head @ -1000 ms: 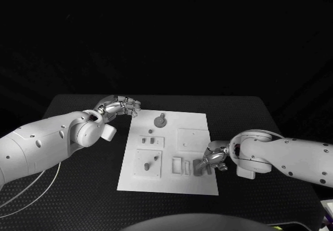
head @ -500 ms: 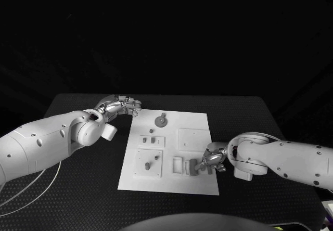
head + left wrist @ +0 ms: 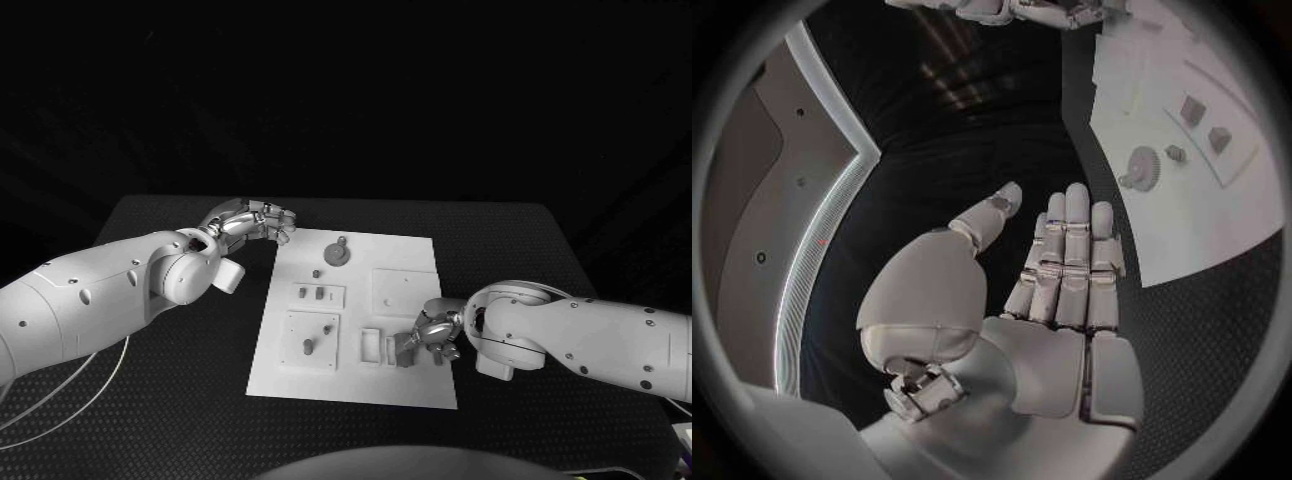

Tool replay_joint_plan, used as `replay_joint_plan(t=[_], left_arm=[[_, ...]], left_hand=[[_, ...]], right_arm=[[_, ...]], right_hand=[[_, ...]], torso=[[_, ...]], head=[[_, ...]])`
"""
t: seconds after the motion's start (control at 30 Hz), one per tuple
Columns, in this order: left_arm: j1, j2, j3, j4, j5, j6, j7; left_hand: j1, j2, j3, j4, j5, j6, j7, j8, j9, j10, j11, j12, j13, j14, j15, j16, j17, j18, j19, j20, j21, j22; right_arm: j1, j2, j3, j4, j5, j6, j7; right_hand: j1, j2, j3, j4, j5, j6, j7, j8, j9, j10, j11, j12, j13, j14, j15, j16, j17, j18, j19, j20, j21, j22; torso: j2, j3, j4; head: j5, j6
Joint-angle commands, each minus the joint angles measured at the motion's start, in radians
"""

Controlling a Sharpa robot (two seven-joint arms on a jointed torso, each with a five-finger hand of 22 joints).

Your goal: Assemble the parts on the task board

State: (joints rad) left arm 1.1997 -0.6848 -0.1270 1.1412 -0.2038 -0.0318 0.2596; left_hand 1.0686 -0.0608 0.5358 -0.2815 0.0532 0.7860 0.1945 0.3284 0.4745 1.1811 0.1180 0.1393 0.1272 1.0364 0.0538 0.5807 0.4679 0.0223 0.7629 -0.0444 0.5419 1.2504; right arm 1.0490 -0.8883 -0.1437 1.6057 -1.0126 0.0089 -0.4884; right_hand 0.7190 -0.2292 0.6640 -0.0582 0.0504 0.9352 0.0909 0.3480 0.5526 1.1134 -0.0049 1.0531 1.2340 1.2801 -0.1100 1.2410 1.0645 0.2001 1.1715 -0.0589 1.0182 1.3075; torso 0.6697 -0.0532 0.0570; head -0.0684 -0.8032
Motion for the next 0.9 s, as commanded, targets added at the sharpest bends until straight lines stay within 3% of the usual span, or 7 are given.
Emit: replay_joint_plan(t=[0.03, 0.3, 0.5, 0.53, 0.7, 0.9], left_arm=[[0.001, 0.003, 0.000, 0.002, 0.005, 0.017, 0.007], [0.001, 0.001, 0.000, 0.002, 0.005, 0.018, 0.006], [0.001, -0.001, 0.000, 0.003, 0.005, 0.016, 0.007], [0.001, -0.001, 0.000, 0.003, 0.005, 0.016, 0.007], [0.001, 0.000, 0.000, 0.004, 0.005, 0.018, 0.007], [0.001, 0.000, 0.000, 0.003, 0.005, 0.017, 0.007]], left_hand=[[-0.011, 0.002, -0.007, 0.000, -0.002, -0.006, -0.001, 0.006, -0.002, 0.001, 0.002, -0.006, -0.001, 0.006, 0.003, -0.005, 0.002, 0.011, 0.002, 0.002, -0.006, 0.001], [-0.020, 0.001, -0.011, 0.004, -0.002, -0.007, -0.001, 0.006, -0.002, 0.001, 0.002, -0.006, -0.001, 0.006, 0.003, -0.008, 0.005, 0.011, 0.003, 0.002, -0.007, 0.003], [-0.024, 0.003, -0.011, 0.006, -0.002, -0.007, -0.001, 0.007, -0.002, 0.001, 0.002, -0.007, -0.001, 0.007, 0.003, -0.010, 0.007, 0.011, 0.003, 0.002, -0.008, 0.003], [-0.024, 0.003, -0.011, 0.006, -0.002, -0.007, -0.001, 0.007, -0.002, 0.001, 0.002, -0.007, -0.001, 0.007, 0.003, -0.010, 0.007, 0.011, 0.003, 0.002, -0.008, 0.003], [-0.024, 0.004, -0.011, 0.007, -0.002, -0.007, -0.001, 0.007, -0.002, 0.001, 0.002, -0.007, -0.001, 0.007, 0.003, -0.010, 0.008, 0.011, 0.004, 0.002, -0.008, 0.004], [-0.025, 0.004, -0.011, 0.007, -0.002, -0.007, -0.001, 0.007, -0.002, 0.001, 0.002, -0.007, -0.001, 0.007, 0.003, -0.011, 0.008, 0.011, 0.004, 0.002, -0.008, 0.004]], right_arm=[[-0.001, 0.003, 0.000, -0.005, 0.001, 0.015, 0.000], [-0.006, 0.014, -0.007, -0.016, 0.002, 0.012, 0.001], [-0.007, 0.017, -0.017, -0.021, -0.016, 0.000, 0.000], [-0.007, 0.017, -0.017, -0.021, -0.017, -0.005, 0.000], [-0.007, 0.019, -0.018, -0.021, -0.021, -0.021, -0.005], [-0.007, 0.024, -0.018, -0.021, -0.021, -0.026, -0.015]], right_hand=[[-0.005, -0.013, 0.003, 0.008, -0.002, 0.002, 0.016, -0.008, 0.001, -0.009, 0.000, -0.006, 0.002, -0.006, -0.001, -0.008, 0.002, 0.062, -0.005, 0.007, 0.002, 0.009], [0.006, 0.005, 0.005, -0.002, -0.002, -0.003, 0.019, -0.012, 0.004, -0.016, 0.004, -0.009, 0.003, -0.011, 0.002, -0.013, 0.006, 0.062, -0.012, 0.009, 0.002, 0.010], [0.032, 0.026, 0.014, -0.023, -0.002, -0.003, 0.020, -0.012, 0.005, -0.018, 0.004, -0.011, 0.004, -0.012, 0.003, -0.015, 0.008, 0.062, -0.016, 0.009, 0.003, 0.011], [0.077, 0.053, 0.039, -0.051, -0.001, 0.003, 0.018, -0.009, 0.008, -0.018, 0.001, -0.010, 0.005, -0.012, 0.001, -0.015, 0.009, 0.061, -0.017, 0.006, 0.004, 0.012], [0.104, 0.082, 0.060, -0.083, -0.002, 0.014, 0.016, -0.005, 0.012, -0.014, 0.001, -0.009, 0.005, -0.010, 0.000, -0.016, 0.012, 0.061, -0.019, 0.011, 0.007, 0.013], [0.089, 0.083, 0.062, -0.089, -0.002, 0.023, 0.015, -0.003, 0.014, -0.010, 0.000, -0.009, 0.004, -0.006, 0.000, -0.018, 0.015, 0.061, -0.018, 0.017, 0.010, 0.012]], torso=[[-0.001, -0.0006, -0.0008], [0.000, 0.0005, -0.0011], [-0.001, -0.0007, -0.0013], [-0.001, -0.0004, -0.0013], [0.000, -0.0006, -0.0010], [0.000, -0.0003, -0.0010]], head=[[-0.001, 0.004], [0.005, 0.013], [0.005, 0.018], [0.006, 0.016], [0.006, 0.013], [0.007, 0.011]])
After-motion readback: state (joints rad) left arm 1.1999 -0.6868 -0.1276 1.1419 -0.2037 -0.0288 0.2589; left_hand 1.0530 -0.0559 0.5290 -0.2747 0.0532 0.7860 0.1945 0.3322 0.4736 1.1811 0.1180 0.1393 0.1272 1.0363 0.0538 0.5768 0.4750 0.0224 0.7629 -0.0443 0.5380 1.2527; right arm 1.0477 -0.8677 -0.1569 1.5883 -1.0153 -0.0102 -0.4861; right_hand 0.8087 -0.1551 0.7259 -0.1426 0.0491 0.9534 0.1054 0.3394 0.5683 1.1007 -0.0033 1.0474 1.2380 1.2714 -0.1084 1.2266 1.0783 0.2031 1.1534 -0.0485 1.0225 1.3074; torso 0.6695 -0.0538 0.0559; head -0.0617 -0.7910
